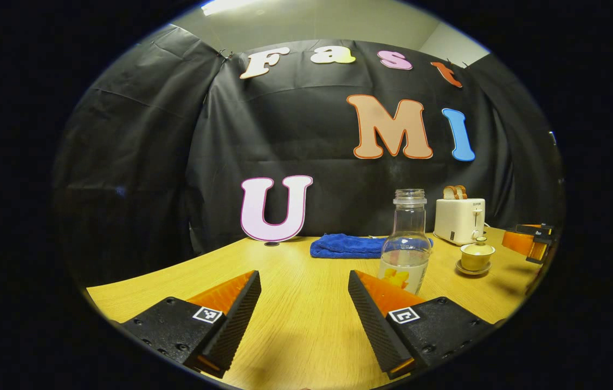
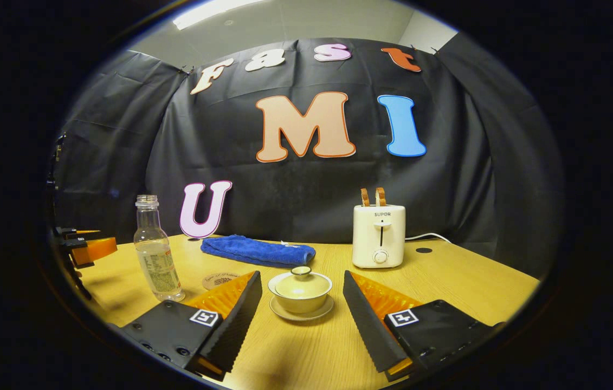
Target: Open the teacup lid with one hand, grasp the water bottle and pour water into the teacup with the other hand; after pouring, place the water bottle on the coaster and then close the teacup lid.
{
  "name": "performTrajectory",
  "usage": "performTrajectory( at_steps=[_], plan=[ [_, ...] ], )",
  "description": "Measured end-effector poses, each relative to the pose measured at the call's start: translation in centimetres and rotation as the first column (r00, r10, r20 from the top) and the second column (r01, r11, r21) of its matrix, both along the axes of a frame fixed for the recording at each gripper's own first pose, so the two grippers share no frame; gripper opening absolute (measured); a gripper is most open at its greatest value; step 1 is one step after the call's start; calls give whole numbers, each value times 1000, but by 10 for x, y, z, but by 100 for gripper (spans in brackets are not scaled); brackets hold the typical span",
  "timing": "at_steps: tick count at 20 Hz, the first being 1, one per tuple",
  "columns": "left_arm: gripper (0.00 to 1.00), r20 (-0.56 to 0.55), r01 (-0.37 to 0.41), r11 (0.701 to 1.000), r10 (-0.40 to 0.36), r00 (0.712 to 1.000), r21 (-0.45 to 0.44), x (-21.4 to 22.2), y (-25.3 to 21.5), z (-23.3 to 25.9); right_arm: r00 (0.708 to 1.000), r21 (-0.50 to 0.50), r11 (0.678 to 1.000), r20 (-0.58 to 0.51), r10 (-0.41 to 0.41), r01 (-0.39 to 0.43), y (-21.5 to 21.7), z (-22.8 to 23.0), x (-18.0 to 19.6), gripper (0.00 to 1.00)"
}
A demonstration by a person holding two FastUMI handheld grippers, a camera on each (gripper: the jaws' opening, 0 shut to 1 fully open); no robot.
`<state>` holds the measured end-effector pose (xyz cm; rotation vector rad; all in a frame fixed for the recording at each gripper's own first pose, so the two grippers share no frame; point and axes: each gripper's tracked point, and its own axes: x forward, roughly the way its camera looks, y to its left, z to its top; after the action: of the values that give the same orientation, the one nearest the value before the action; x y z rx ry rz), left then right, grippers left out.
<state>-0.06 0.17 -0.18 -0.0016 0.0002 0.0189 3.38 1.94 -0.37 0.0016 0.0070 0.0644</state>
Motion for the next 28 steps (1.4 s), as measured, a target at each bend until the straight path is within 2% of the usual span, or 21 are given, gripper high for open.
performTrajectory(
  at_steps=[2,4,5,6,13,14,15,19,20,23,26,27,28],
  plan=[
    [95,1,2,1000,-2,1000,1,0,0,0,1000,0,1000,-1,11,-11,6,0,11,96],
    [95,3,11,1000,-11,1000,1,2,-3,0,999,1,999,-5,41,-41,15,-2,21,93],
    [95,3,14,1000,-14,1000,1,2,-3,0,999,1,999,-11,47,-47,17,-3,27,99],
    [95,3,16,1000,-16,1000,1,2,-2,0,999,3,999,-23,48,-48,17,-4,35,96],
    [95,3,16,1000,-16,1000,1,2,-3,0,996,-2,999,-83,39,-39,20,-14,66,96],
    [95,3,16,1000,-16,1000,1,2,-3,1,995,-3,999,-93,34,-35,20,-16,68,93],
    [95,3,16,1000,-16,1000,1,1,-3,1,994,-4,1000,-108,31,-31,19,-18,72,96],
    [95,2,25,1000,-25,1000,0,1,-4,0,987,-12,1000,-158,19,-21,18,-26,81,96],
    [95,3,25,1000,-25,1000,0,1,-4,1,987,-12,1000,-163,15,-17,17,-25,85,89],
    [95,3,29,1000,-29,1000,0,2,-5,0,985,-9,1000,-173,1,-2,14,-26,88,79],
    [95,3,38,999,-38,999,0,2,-7,0,985,-3,1000,-170,-5,4,11,-25,89,55],
    [95,3,39,999,-39,999,0,2,-7,-1,986,-1,1000,-168,3,-3,12,-24,89,51],
    [96,3,39,999,-39,999,0,3,-7,0,986,-5,1000,-168,2,-3,12,-24,89,39]
  ],
)
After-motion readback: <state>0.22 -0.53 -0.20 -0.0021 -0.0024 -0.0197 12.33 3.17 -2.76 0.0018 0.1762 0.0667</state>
